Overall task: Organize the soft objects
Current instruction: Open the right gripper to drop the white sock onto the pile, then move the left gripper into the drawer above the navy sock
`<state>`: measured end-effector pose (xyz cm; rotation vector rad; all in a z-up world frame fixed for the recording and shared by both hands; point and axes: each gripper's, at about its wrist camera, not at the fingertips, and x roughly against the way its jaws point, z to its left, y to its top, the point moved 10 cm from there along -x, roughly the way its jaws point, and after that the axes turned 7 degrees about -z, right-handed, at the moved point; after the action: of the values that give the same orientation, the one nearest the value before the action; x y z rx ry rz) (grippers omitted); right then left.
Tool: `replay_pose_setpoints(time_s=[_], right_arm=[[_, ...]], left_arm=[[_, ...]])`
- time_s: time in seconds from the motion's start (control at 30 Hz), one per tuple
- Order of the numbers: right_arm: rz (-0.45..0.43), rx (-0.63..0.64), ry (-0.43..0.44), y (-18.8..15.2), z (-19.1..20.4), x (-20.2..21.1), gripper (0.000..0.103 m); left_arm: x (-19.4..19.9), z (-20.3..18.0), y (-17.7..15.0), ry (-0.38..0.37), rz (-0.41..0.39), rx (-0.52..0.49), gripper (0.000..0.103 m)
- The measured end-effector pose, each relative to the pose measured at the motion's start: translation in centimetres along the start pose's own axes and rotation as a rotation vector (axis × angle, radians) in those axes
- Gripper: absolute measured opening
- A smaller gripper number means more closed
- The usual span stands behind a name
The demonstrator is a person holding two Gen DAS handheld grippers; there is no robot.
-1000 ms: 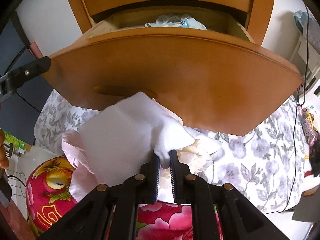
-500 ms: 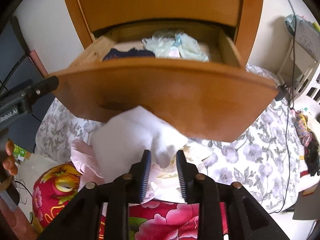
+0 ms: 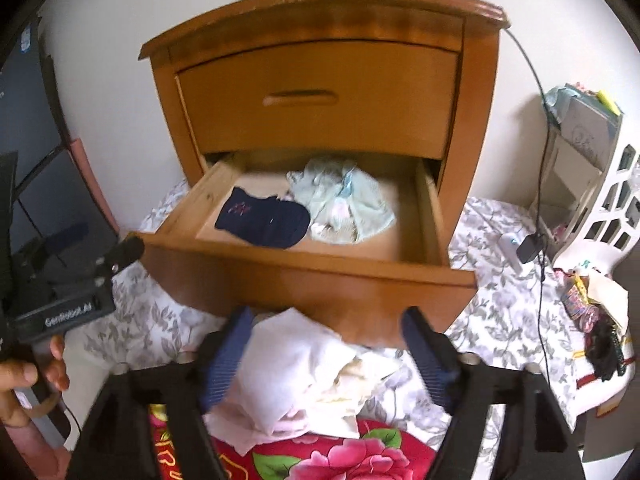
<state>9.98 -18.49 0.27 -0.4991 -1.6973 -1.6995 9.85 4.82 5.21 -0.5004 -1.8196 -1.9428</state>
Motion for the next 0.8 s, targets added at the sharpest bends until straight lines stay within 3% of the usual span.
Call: replay_pose_setpoints(time_s=[0.23,0.5,0.7,0.8], right_arm=[[0.017,-0.031,-0.012,-0.7,-1.1,-1.0,0.103],[-0.017,-0.059,-0.016,-0.9,-2.0,-1.2,0.103],[-0.042,-0.059,-0.021,-0.8,-2.4,-1.3,0.103],[-0.051,-0.074,-0.011,-0.8,-2.6,-1.3,0.103]], left_arm=[[0.0,-0.1,-0.3,0.004,0.010,-0.002,0.100],[-0.4,-0.1,-0.1,-0.010,0.009,0.035,0.100],[-1.1,0.1,2.2,-0.062,-0.012,0.108,0.100],[-2.1,0.3,3.4,-0.066,-0.006,0.098,0.100]])
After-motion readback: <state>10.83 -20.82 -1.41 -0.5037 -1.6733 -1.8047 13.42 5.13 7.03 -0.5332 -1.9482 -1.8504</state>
